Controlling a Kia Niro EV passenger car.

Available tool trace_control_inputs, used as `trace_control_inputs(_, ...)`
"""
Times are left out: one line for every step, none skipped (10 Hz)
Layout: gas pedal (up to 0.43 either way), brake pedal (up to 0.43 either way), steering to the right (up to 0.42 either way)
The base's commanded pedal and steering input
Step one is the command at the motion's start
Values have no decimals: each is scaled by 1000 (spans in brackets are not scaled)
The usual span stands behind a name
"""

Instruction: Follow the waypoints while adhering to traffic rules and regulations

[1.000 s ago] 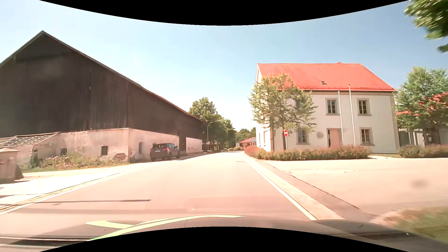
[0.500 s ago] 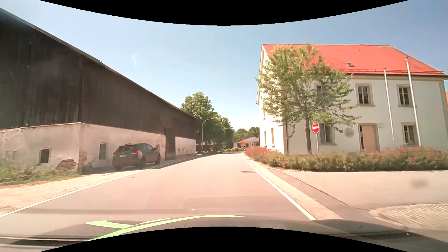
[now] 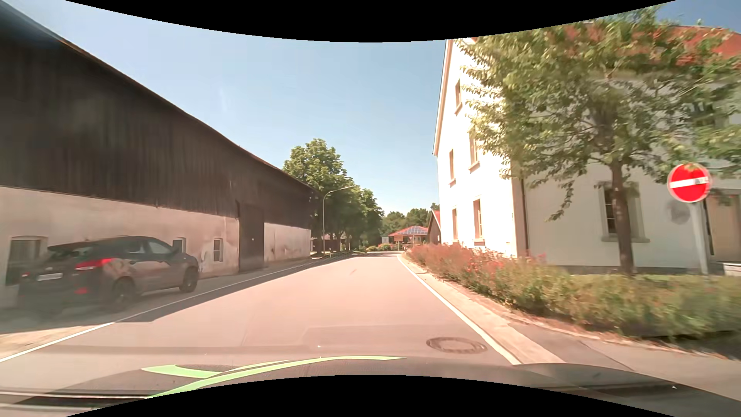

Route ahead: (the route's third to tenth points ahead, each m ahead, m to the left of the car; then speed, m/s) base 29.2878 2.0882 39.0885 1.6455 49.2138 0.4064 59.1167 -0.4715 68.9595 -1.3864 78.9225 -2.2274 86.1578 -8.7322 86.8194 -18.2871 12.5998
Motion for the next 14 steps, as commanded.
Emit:
trace_control_inputs(0, 30, 11)
trace_control_inputs(0, 37, 11)
trace_control_inputs(0, 43, 11)
trace_control_inputs(0, 49, 11)
trace_control_inputs(0, 55, 11)
trace_control_inputs(0, 67, 11)
trace_control_inputs(0, 85, 11)
trace_control_inputs(0, 91, 11)
trace_control_inputs(0, 98, 11)
trace_control_inputs(0, 98, 11)
trace_control_inputs(0, 98, 11)
trace_control_inputs(0, 98, 11)
trace_control_inputs(0, 98, 11)
trace_control_inputs(0, 98, 11)
